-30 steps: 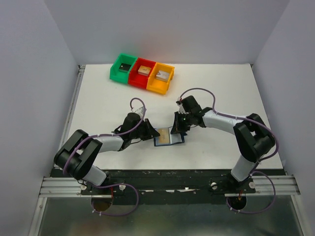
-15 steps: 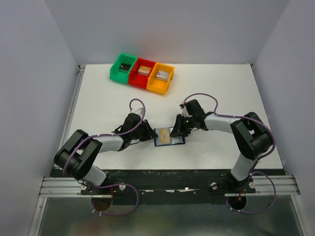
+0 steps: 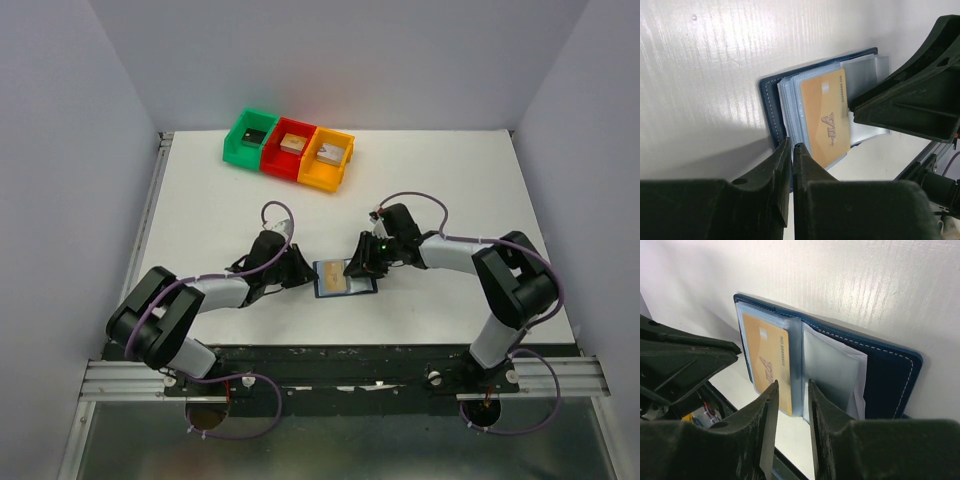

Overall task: Take the credit cards out of the card holder
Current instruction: Remove the credit card from the card holder.

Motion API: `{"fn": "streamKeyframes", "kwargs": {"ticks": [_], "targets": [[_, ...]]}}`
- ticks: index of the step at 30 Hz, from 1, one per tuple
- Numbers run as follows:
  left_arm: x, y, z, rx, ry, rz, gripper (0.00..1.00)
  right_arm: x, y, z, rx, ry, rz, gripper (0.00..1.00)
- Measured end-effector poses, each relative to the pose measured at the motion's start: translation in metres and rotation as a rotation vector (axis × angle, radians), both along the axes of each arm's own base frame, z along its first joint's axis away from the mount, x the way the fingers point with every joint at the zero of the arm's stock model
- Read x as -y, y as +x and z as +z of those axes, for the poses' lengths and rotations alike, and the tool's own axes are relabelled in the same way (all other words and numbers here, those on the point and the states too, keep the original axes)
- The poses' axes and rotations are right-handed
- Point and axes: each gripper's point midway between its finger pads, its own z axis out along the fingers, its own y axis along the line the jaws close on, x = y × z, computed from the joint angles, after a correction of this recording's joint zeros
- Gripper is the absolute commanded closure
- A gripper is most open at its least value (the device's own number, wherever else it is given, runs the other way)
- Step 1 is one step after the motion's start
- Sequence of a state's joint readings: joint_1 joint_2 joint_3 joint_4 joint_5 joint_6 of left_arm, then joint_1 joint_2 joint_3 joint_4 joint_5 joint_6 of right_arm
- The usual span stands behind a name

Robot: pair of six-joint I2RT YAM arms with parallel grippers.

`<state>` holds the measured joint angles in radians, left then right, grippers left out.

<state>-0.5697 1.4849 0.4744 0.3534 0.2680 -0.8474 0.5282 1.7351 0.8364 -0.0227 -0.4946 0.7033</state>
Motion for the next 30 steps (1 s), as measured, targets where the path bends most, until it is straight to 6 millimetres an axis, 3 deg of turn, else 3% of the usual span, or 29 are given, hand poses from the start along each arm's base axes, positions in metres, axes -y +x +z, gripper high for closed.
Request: {"fn": "streamKeyframes", "kwargs": {"ticks": [13, 21, 30], "targets": [[0.007, 0.013, 0.032, 0.092, -0.040, -0.007, 0.81, 0.000, 0.003, 0.013, 0.033, 0.015, -0.020, 0.59], [0.013, 0.013, 0.011, 0.040, -0.033, -0.023, 0.81, -0.004, 0.003, 0.015, 0.037, 0.055, -0.025, 0.58], [0.015, 0.014, 0.012, 0.043, -0.045, -0.029, 0.82, -0.009, 0.003, 0.013, 0.022, 0.086, -0.023, 0.58]]}}
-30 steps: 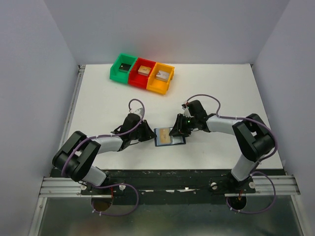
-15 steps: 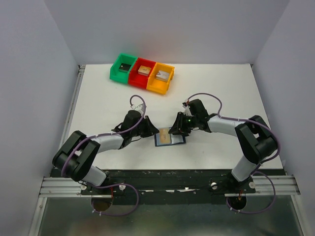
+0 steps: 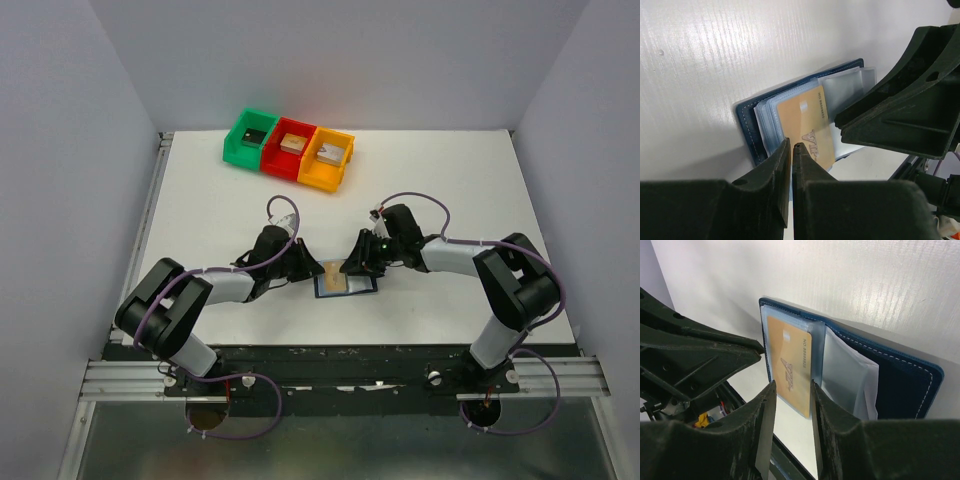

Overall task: Take the credit cards out of the card holder
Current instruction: Remove the credit card from the card holder.

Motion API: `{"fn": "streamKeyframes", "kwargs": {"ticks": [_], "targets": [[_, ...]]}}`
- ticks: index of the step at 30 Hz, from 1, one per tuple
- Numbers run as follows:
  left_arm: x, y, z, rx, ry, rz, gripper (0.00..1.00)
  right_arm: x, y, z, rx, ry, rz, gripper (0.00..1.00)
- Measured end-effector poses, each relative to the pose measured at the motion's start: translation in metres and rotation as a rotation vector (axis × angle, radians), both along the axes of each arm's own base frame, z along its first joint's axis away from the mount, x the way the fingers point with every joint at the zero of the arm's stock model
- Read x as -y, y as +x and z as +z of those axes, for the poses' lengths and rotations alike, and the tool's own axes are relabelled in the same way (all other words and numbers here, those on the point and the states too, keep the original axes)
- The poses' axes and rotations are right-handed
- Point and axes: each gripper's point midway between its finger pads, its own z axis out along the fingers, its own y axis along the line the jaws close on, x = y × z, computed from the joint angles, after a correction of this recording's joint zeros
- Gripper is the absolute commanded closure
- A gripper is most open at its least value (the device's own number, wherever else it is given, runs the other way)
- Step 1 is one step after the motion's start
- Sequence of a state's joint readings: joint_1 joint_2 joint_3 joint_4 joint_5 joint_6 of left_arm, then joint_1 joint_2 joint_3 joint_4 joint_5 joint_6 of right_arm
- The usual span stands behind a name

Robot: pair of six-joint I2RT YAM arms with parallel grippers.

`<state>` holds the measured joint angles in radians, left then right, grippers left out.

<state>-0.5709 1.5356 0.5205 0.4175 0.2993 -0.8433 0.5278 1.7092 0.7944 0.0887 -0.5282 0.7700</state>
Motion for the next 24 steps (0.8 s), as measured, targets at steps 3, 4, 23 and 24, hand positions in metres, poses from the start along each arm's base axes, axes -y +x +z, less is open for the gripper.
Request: {"fn": "streamKeyframes", "kwargs": {"ticks": [3, 4, 23, 24], "targets": [[0.0000, -0.0001, -0.0002, -0.001, 0.000, 0.000, 0.82, -0.0007, -0.0004, 0.0000, -0.002, 0.003, 0.003, 0.58], [-0.0001, -0.0001, -0.0003, -0.001, 0.000, 0.000, 0.83, -0.0009, -0.0004, -0.0001, -0.001, 0.005, 0.004, 0.58], [-0.0019, -0.0030, -0.0055, -0.016, 0.011, 0.001, 0.87, -0.0046, -0.0043, -0.0062, -0.026, 0.036, 0.012, 0.59], [-0.0020, -0.0031, -0.0058, -0.017, 0.012, 0.001, 0.87, -0.0050, -0.0046, -0.0059, -0.024, 0.041, 0.013, 0.59]]}}
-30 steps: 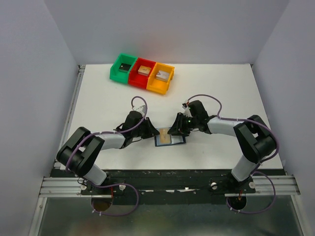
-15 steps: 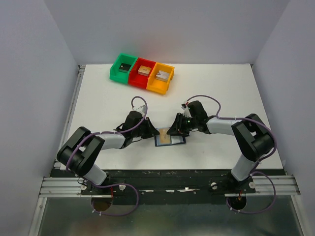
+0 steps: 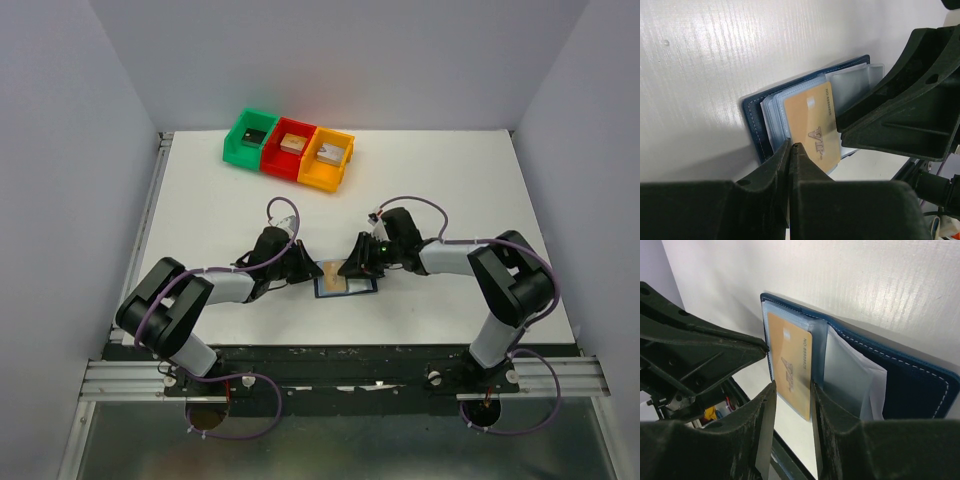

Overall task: Take the credit cards out of the card holder
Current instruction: Remove the credit card from the card holder.

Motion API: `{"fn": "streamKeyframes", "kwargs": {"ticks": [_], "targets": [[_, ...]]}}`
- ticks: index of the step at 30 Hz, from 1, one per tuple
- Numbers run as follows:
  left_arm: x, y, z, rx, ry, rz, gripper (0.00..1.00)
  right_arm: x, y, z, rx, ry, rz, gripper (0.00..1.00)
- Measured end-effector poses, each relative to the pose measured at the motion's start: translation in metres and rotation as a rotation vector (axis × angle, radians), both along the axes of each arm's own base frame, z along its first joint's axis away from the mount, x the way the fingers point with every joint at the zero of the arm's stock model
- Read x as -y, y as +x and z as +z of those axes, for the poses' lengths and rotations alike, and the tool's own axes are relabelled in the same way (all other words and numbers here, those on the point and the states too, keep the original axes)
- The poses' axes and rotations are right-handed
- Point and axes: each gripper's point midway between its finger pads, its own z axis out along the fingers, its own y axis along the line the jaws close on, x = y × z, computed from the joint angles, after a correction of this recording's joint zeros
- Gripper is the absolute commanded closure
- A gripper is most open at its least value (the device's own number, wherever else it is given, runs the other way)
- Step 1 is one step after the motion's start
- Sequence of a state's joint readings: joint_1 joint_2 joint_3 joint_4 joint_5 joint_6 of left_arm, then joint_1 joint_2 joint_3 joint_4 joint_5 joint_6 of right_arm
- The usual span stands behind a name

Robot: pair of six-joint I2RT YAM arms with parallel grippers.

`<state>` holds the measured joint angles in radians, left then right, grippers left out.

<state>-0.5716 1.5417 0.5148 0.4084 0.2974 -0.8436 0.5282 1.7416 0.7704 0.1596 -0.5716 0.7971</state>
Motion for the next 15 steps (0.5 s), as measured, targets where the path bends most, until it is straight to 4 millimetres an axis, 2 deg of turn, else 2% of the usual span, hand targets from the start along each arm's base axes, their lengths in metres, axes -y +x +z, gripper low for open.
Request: {"fn": "streamKeyframes", "kwargs": {"ticks": [15], "targets": [[-0.0003, -0.0001, -0.0029, -0.011, 0.002, 0.006, 0.89, -0.0049, -0.0046, 0.0001, -0.005, 0.058, 0.022, 0.60]]}}
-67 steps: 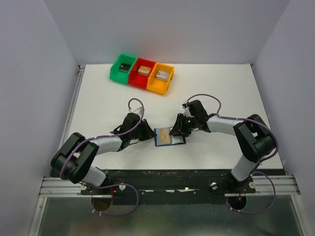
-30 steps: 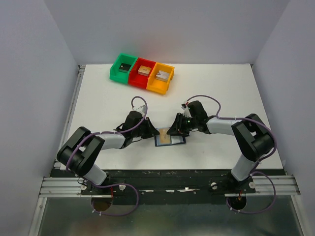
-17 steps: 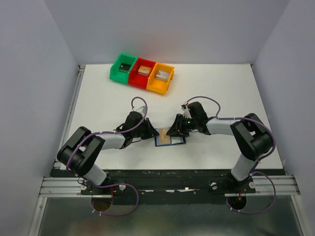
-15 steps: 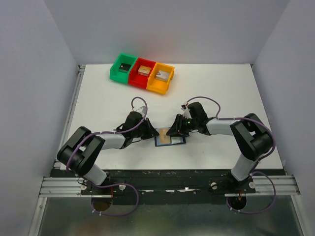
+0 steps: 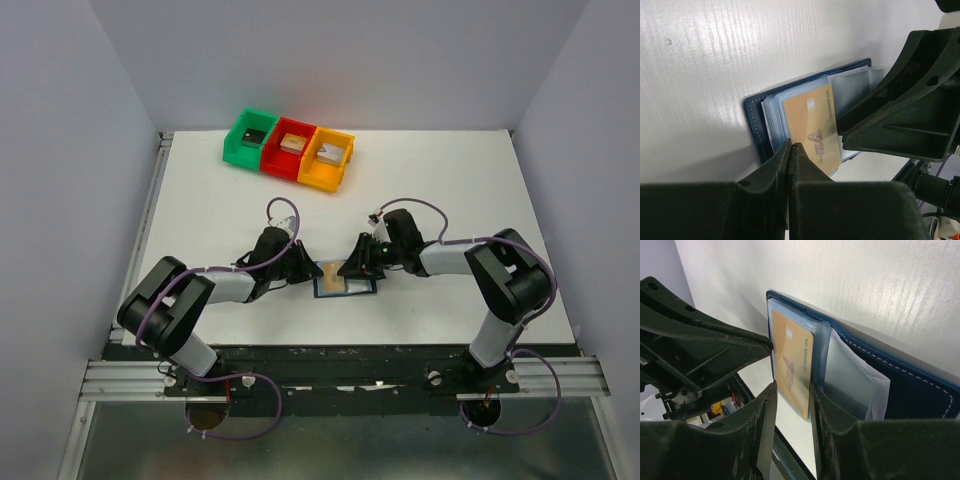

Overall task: Take the credit cards out of the card holder
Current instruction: Remove the credit card from the card holder.

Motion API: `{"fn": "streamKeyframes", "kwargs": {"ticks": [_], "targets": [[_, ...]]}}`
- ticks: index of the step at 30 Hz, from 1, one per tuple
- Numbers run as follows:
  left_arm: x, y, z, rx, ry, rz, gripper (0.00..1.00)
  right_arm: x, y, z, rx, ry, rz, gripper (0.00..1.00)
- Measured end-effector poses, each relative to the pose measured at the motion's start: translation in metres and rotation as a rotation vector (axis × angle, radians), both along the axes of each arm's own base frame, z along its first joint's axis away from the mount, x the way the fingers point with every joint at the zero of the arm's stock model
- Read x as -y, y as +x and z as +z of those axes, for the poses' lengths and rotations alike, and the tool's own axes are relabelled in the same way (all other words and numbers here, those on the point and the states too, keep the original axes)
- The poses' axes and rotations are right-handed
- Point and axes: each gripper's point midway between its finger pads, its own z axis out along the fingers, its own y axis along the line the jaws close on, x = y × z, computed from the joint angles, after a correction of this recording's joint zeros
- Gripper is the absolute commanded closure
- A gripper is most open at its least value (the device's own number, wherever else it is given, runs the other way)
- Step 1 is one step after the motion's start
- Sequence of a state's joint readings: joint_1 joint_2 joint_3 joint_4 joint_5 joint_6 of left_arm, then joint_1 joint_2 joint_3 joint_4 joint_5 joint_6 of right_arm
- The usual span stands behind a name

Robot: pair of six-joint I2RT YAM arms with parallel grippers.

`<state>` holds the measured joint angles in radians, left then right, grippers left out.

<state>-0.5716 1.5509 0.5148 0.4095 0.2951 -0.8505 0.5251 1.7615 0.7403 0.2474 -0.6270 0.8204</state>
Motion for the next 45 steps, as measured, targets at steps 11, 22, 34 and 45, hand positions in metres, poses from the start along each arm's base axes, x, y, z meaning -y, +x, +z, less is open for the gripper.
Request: {"fn": "streamKeyframes", "kwargs": {"ticks": [11, 22, 34, 45], "targets": [[0.0000, 0.0012, -0.0003, 0.002, -0.001, 0.005, 0.91, -0.0019, 0.0003, -0.0012, -0.021, 0.055, -0.003, 0.60], [0.0001, 0.0020, -0.0004, 0.004, -0.002, 0.008, 0.92, -0.0009, -0.0010, -0.0031, -0.018, 0.049, 0.007, 0.60], [0.0001, 0.0028, -0.0007, 0.004, -0.002, 0.012, 0.93, -0.0029, -0.0018, -0.0001, -0.012, 0.077, 0.009, 0.63], [-0.0004, 0.0045, -0.0006, 0.010, 0.000, 0.019, 0.96, -0.0054, -0.0029, 0.0009, -0.030, 0.120, 0.009, 0.64]]}}
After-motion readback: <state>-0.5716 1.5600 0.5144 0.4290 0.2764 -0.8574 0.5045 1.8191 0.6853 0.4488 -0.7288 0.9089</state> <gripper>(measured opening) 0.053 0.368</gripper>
